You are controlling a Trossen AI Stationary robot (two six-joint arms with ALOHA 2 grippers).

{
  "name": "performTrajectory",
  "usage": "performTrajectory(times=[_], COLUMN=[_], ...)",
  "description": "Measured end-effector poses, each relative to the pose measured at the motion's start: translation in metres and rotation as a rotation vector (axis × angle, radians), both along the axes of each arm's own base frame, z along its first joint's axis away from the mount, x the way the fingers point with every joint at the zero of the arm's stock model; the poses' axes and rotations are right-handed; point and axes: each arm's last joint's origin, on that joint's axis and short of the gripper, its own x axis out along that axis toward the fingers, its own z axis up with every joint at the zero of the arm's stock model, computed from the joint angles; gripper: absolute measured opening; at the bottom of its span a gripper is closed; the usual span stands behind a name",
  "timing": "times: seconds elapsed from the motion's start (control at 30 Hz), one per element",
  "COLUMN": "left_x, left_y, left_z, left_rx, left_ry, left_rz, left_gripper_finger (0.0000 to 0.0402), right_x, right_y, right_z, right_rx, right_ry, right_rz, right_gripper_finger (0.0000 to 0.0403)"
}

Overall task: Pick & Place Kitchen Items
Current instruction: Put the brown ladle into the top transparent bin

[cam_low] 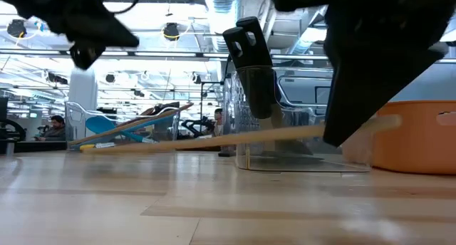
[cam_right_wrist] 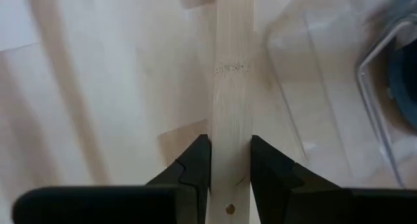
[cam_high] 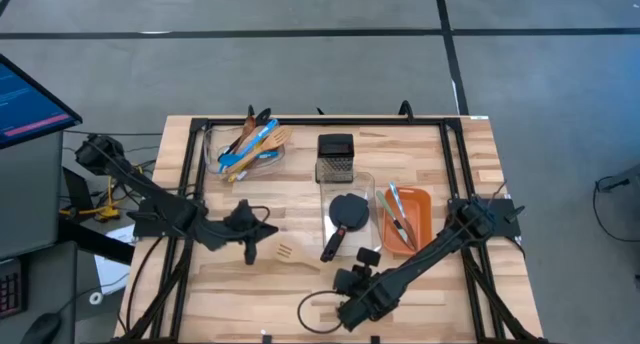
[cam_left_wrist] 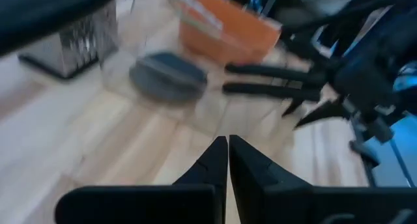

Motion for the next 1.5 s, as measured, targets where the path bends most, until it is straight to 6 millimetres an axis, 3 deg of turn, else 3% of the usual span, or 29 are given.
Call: performTrajectory(times=[0.2,0.5,0.87,1.13,1.5], left_x=[-0.009,-0.011,-0.026,-0.043,-0.029], left_y=[0.007,0.008,0.019,0.019,0.005], left_z=[0.020,0.022,0.049,0.080,0.075], left_rx=[0.045,0.078,0.098,0.109,0.116], left_ry=[-0.082,-0.087,-0.219,-0.420,-0.434], left_rz=[0.002,-0.006,0.019,-0.043,-0.067], left_gripper_finger=[0.0003,0.0003,0.0003,0.0003,0.0003], right_x=[-0.004,-0.011,-0.034,-0.036,-0.016], right_y=[0.013,0.030,0.045,0.032,0.007], right_z=[0.019,0.061,0.113,0.117,0.119], right_rx=[-0.040,-0.082,-0.217,-0.398,-0.643], right_ry=[-0.016,-0.051,-0.162,-0.297,-0.502], right_rz=[0.035,0.088,0.082,-0.028,-0.077], right_gripper_finger=[0.0073,0.0073,0.0073,0.0073,0.0073])
